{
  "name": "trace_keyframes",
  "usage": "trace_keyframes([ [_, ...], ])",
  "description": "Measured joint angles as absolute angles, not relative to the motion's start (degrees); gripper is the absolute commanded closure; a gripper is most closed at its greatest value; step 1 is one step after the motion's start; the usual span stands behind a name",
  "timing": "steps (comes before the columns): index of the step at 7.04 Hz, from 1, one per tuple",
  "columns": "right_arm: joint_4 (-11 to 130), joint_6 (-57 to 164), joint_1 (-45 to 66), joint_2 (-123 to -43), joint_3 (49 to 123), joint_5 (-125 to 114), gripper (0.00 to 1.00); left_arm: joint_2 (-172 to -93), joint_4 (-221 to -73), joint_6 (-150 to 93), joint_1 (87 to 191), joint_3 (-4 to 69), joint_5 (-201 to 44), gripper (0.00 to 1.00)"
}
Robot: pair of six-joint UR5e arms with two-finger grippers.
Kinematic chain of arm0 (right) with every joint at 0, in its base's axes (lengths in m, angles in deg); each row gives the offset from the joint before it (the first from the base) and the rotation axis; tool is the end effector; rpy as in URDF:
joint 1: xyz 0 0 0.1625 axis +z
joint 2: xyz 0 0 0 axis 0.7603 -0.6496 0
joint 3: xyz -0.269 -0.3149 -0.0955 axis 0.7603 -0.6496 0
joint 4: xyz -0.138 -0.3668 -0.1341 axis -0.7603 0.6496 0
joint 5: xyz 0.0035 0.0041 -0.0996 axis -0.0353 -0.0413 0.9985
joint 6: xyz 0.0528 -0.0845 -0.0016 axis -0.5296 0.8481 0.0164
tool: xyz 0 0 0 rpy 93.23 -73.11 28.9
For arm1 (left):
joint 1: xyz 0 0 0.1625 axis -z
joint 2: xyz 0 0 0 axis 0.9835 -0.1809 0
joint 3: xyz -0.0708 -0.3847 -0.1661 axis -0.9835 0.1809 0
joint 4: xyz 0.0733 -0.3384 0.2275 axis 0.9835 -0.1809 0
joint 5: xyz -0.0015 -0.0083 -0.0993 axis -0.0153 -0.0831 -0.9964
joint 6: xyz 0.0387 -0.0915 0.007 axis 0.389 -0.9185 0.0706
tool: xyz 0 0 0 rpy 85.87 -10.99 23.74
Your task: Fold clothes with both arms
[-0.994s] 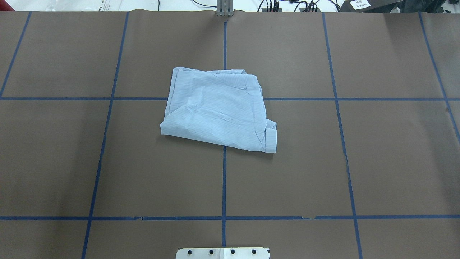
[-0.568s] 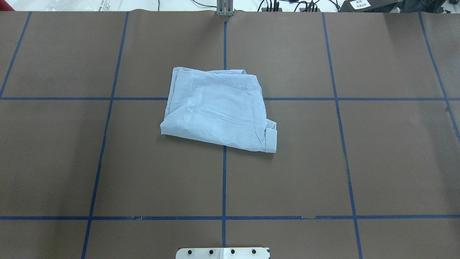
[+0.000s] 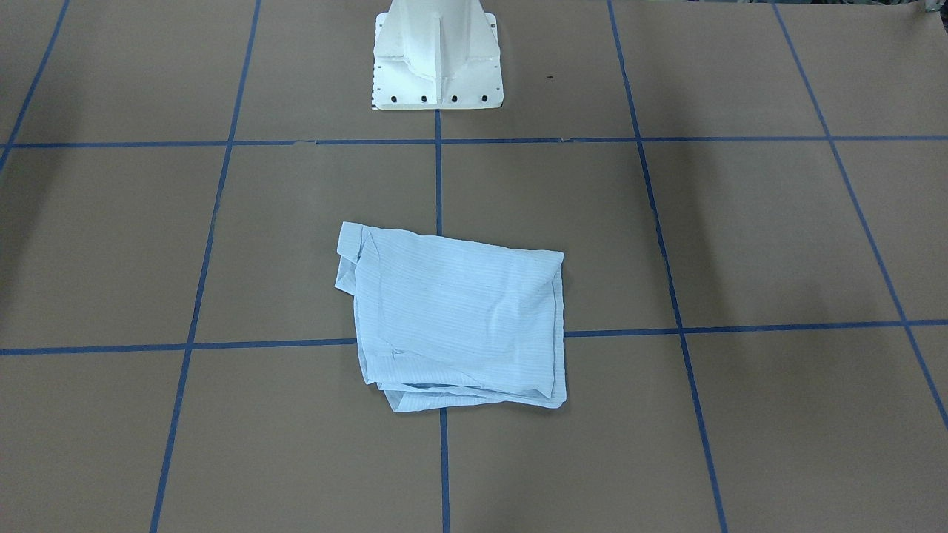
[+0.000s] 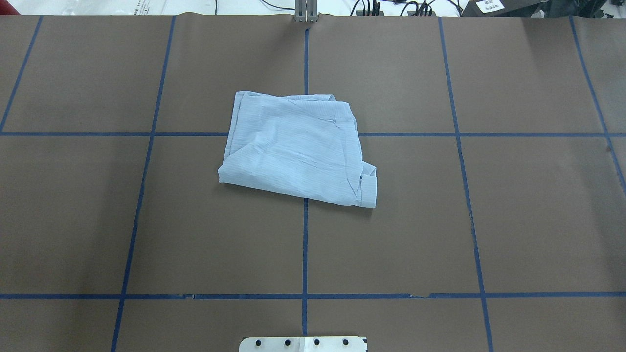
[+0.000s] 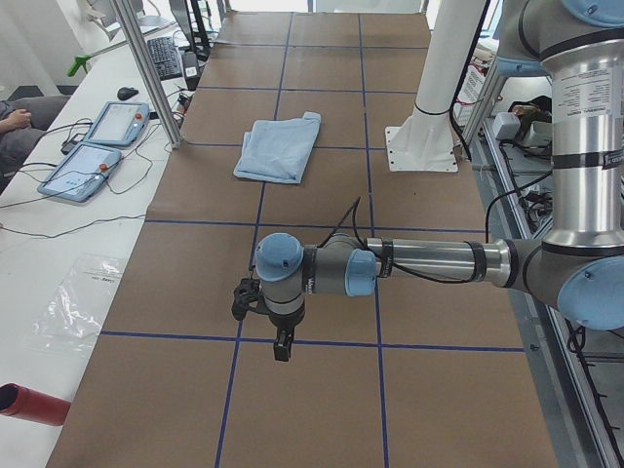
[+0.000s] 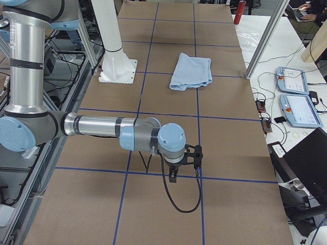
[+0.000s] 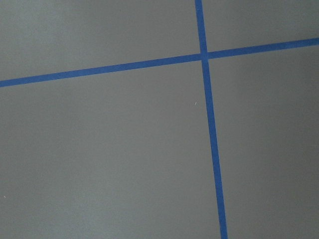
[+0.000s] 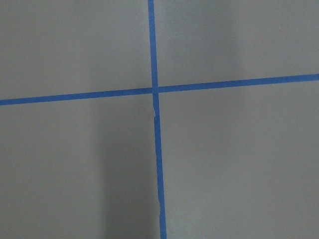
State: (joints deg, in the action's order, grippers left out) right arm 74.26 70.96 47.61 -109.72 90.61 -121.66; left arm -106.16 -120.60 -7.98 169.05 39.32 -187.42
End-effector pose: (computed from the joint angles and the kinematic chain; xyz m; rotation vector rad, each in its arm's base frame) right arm 0.1121 -0.4311 0.6441 0.0551 -0.8571 0.1052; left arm -0.0643 -0.4431 0.6520 0.0475 0.7093 0.1099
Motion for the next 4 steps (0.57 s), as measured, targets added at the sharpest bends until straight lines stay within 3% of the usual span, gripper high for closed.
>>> trace_keyframes([
  [4, 74.33, 70.96, 47.63, -109.83, 90.22, -120.85, 0.00, -106.02, -120.60, -7.73, 169.05, 39.37, -187.62, 0.00],
])
